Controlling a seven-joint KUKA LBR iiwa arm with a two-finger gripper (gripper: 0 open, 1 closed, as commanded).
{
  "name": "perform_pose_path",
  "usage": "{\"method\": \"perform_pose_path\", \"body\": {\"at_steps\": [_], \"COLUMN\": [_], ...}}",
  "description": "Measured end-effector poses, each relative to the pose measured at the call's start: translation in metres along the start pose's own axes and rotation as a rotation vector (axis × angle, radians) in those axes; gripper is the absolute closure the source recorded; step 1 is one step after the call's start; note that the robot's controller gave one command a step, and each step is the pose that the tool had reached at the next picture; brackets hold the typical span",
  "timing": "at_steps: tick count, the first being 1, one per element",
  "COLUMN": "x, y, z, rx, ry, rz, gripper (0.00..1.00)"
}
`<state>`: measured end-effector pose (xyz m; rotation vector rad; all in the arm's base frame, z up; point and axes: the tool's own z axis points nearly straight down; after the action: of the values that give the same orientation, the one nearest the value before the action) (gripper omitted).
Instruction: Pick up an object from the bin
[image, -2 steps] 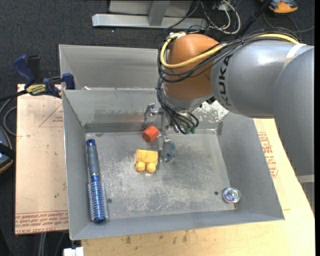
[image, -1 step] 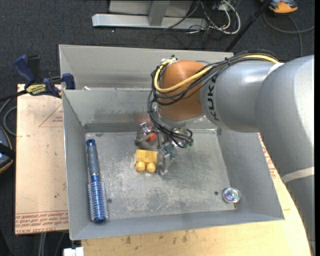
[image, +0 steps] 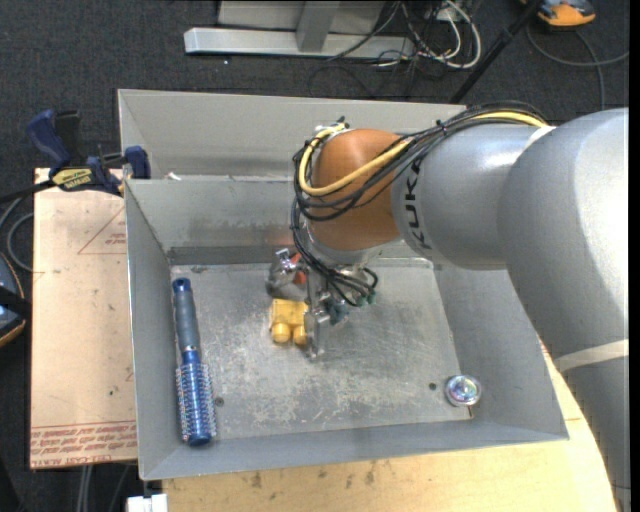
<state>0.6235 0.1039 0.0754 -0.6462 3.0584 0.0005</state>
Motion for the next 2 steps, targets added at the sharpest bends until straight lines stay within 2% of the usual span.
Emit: {"method": "perform_pose_path", "body": {"at_steps": [1,2], "x": [-0.0009,0.0019], "y": [0.0003,0.0004], "z": [-0.0007,0.0015], "rx": [-0.002,-0.003], "ry": [-0.003,0.009], "rz": [0.002,0.002], "gripper": [1.00,0.00]}}
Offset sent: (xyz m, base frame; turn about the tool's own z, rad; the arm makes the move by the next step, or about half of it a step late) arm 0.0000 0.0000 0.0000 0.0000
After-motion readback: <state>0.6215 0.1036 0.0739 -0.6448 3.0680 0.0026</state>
